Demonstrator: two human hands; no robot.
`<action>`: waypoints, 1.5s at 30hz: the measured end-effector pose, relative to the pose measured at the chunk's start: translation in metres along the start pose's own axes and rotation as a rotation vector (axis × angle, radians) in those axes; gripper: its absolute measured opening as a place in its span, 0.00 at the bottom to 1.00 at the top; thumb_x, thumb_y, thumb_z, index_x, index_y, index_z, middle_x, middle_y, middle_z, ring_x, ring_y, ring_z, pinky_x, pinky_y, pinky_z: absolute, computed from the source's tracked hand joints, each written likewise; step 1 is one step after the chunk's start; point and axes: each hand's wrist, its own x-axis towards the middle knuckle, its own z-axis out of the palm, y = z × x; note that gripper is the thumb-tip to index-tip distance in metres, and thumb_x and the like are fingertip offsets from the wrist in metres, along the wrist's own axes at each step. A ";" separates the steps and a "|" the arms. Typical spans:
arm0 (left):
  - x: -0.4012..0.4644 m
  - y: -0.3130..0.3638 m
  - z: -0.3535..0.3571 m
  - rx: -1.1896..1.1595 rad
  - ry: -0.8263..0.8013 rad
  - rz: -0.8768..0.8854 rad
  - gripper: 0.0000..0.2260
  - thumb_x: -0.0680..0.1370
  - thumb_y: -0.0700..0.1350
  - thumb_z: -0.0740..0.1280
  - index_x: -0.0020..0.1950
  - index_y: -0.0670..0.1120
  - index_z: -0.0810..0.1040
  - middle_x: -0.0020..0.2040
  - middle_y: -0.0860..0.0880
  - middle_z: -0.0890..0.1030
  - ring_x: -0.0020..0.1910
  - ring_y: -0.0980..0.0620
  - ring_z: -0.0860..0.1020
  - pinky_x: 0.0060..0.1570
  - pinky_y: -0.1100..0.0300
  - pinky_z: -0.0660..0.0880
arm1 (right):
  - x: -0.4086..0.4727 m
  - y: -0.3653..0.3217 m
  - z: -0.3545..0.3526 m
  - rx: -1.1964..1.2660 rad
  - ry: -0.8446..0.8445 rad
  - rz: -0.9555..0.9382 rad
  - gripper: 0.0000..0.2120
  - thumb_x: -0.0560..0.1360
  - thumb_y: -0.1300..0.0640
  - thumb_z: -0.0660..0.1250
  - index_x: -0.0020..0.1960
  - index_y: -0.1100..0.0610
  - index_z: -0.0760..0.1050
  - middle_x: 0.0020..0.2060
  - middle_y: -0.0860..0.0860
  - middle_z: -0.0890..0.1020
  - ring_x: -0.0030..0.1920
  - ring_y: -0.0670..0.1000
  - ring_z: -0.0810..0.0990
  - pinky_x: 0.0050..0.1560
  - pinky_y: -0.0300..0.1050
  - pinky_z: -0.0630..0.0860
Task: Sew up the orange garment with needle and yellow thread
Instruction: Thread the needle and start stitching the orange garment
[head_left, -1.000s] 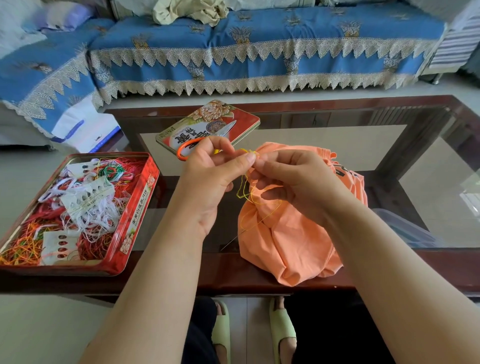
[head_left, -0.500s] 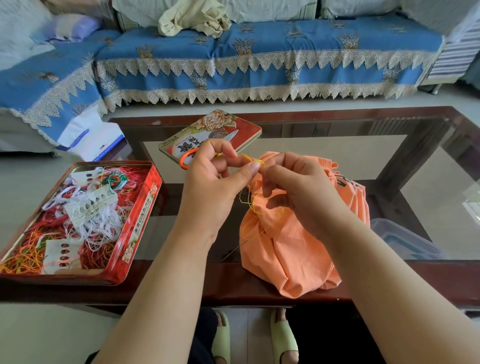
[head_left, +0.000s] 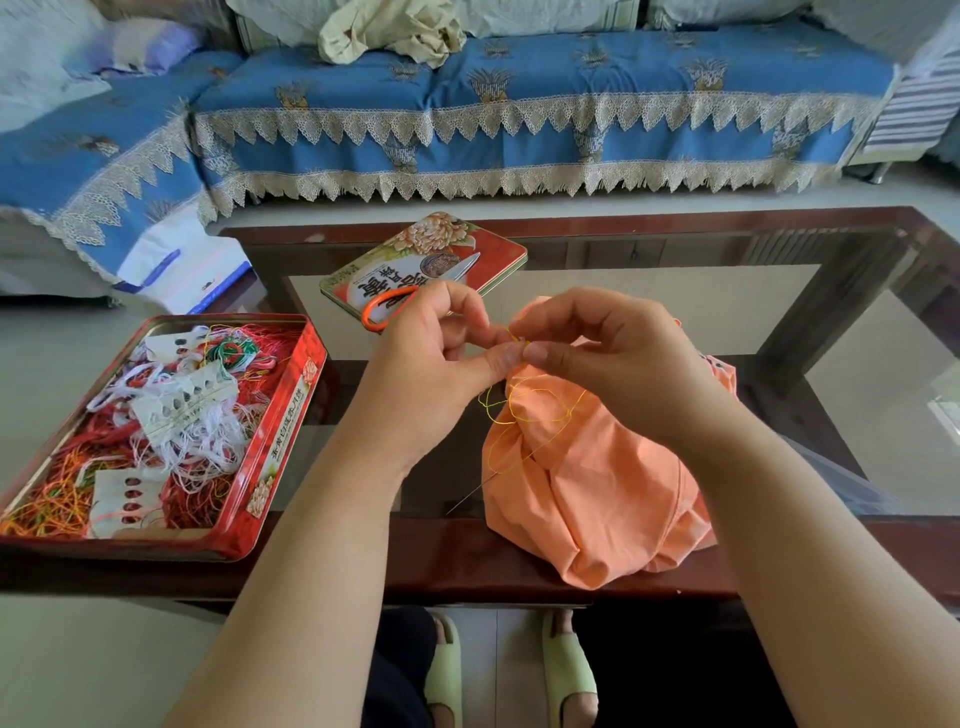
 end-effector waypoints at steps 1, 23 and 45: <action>0.000 -0.001 0.000 0.037 -0.002 0.009 0.13 0.70 0.47 0.75 0.44 0.51 0.70 0.37 0.55 0.82 0.32 0.53 0.66 0.40 0.50 0.74 | 0.000 0.000 -0.001 -0.012 -0.009 -0.007 0.07 0.71 0.57 0.72 0.45 0.46 0.79 0.42 0.49 0.84 0.46 0.51 0.82 0.51 0.52 0.79; 0.001 -0.001 0.002 -0.709 0.058 -0.466 0.11 0.65 0.41 0.72 0.35 0.49 0.70 0.29 0.53 0.69 0.26 0.58 0.65 0.25 0.68 0.62 | 0.001 0.007 0.010 -0.312 0.181 -0.419 0.02 0.74 0.64 0.70 0.46 0.61 0.81 0.45 0.54 0.83 0.46 0.49 0.82 0.45 0.47 0.79; -0.003 0.009 0.016 -0.356 0.282 -0.047 0.17 0.74 0.34 0.71 0.38 0.47 0.64 0.33 0.54 0.83 0.40 0.56 0.83 0.41 0.69 0.76 | -0.002 -0.006 0.008 0.401 0.015 0.340 0.07 0.72 0.59 0.71 0.47 0.63 0.81 0.44 0.72 0.78 0.28 0.48 0.72 0.23 0.36 0.69</action>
